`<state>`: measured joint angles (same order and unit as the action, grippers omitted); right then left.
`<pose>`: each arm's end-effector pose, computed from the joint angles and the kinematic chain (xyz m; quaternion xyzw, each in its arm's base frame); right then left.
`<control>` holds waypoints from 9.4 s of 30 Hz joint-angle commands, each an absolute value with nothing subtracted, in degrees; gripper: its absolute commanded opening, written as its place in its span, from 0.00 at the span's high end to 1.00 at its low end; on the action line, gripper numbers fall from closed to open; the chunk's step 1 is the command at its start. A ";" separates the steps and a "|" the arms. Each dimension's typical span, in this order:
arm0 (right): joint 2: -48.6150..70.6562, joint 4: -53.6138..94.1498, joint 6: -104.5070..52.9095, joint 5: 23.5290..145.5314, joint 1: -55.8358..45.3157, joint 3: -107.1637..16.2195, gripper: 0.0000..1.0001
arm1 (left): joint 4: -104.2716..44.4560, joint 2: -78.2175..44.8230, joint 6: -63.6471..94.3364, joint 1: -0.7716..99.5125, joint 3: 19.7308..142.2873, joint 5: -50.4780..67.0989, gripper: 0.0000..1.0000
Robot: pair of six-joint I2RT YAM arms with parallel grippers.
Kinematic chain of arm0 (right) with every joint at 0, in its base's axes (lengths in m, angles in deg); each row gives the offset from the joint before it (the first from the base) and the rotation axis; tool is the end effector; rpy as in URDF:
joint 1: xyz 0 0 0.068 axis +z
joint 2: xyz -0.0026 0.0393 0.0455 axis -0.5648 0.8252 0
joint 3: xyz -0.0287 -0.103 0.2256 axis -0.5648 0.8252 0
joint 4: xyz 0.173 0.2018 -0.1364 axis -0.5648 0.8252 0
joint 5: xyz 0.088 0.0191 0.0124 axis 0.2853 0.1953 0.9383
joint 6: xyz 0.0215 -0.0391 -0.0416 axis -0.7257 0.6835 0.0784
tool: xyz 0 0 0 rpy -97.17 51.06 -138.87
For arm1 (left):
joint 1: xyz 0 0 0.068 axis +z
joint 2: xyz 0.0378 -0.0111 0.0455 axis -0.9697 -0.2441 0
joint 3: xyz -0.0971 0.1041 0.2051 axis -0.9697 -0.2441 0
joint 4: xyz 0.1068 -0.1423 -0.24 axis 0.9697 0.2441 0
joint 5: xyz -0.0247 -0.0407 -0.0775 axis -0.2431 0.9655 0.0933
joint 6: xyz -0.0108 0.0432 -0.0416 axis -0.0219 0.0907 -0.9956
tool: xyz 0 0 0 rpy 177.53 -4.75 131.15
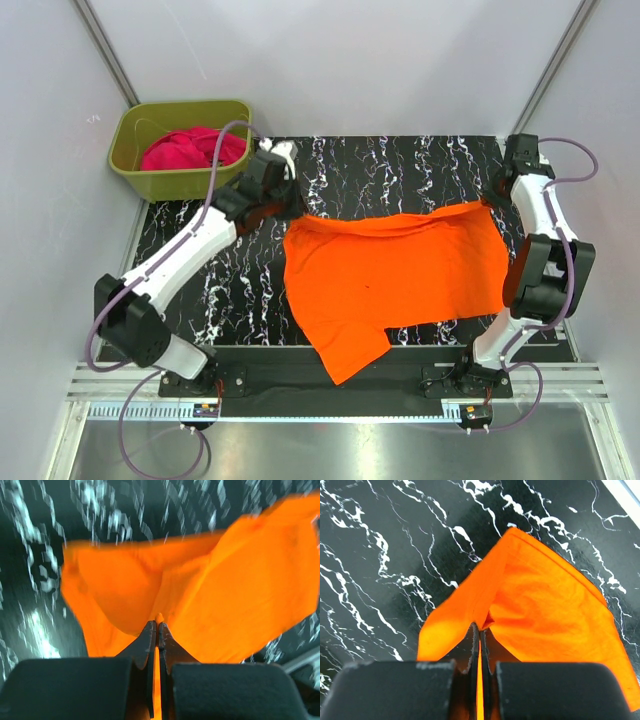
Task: Fold and stack the t-shirts
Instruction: Flatten the tshirt out
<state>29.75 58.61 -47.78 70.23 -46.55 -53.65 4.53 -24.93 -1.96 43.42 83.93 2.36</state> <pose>0.4088 -0.0936 0.2316 0.3495 0.8856 -0.0113 0.3056 0.3148 -0.2021 0.2908 0.0367 0.9086 -0.2277 0.3481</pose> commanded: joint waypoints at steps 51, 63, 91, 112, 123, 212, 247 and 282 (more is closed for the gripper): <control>37.54 70.48 -53.08 75.48 -47.13 -68.60 0.31 | -1.54 -27.37 11.21 54.00 93.55 1.96 0.36; 15.99 67.13 -51.24 83.30 -46.52 -35.26 0.34 | 9.44 -2.20 -4.70 40.36 57.28 11.03 0.44; 16.24 66.96 -45.26 76.36 -47.83 -28.90 0.29 | -16.73 -12.47 -23.62 45.01 36.70 12.96 0.50; 25.65 61.77 -42.98 79.18 -49.15 -31.89 0.46 | -8.56 -13.90 -11.23 47.92 45.13 18.07 1.00; 27.58 59.66 -44.56 80.23 -49.15 -30.48 0.57 | -1.53 -6.41 -5.16 47.92 49.53 14.90 1.00; 31.89 49.12 -59.85 88.75 -42.03 -30.75 0.60 | -1.35 -8.70 -2.61 49.06 55.16 16.84 1.00; 34.26 55.09 -53.80 81.29 -45.46 -77.99 1.00 | 1.38 -27.65 10.48 58.55 104.30 4.88 1.00; -7.57 59.74 -49.65 52.94 -51.17 -34.62 1.00 | -13.14 19.05 -11.56 61.46 51.50 12.45 1.00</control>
